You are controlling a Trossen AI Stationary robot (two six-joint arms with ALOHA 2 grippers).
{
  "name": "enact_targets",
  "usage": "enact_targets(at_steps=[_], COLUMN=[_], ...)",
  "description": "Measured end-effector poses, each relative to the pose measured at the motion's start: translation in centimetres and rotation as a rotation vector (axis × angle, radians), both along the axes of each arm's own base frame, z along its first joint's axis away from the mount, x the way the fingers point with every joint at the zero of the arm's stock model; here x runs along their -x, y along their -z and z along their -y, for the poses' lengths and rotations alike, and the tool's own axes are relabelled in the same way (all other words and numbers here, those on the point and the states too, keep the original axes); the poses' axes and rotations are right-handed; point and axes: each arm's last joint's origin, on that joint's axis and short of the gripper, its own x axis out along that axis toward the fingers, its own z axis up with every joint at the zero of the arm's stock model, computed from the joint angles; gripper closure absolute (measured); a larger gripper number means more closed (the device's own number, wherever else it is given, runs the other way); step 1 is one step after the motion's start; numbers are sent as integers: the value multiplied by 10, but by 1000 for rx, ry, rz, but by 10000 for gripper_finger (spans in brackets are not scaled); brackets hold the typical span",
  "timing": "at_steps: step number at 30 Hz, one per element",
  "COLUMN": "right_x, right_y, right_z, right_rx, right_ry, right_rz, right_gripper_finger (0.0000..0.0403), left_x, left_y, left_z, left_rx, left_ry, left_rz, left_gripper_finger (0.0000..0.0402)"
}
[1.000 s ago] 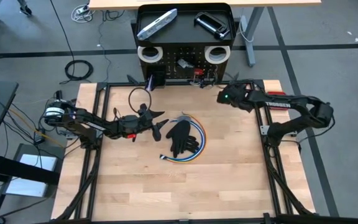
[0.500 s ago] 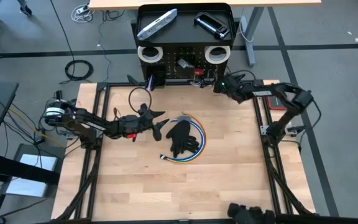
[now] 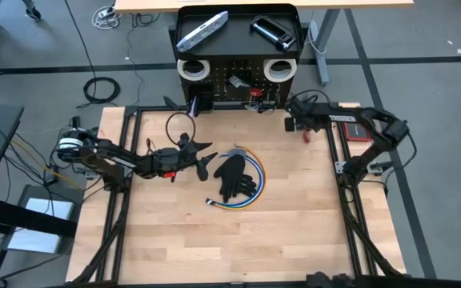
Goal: Hang tools onto peg board
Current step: Adjust the red allen wrenches
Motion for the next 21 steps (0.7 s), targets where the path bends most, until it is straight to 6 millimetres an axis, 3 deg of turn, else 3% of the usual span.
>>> enact_targets(at_steps=[3, 7, 11, 14, 21], right_x=[4, 10, 18, 12, 9], right_y=[-22, -25, -7, 0, 24], right_z=[2, 22, 43, 50, 52], right_rx=[144, 253, 259, 281, 185], right_ry=[4, 19, 47, 59, 9], right_rz=[-39, -11, -27, -89, -173], right_gripper_finger=[270, 270, 270, 270, 271], left_x=[0, 0, 0, 0, 0], left_y=[0, 0, 0, 0, 0], left_z=[0, -1, -1, -1, -1], left_rx=[-3, -6, -7, -7, -7], left_ry=[-3, -15, -17, -17, -19], left_rz=[0, -1, -1, 1, 1], left_gripper_finger=[195, 195, 195, 195, 195])
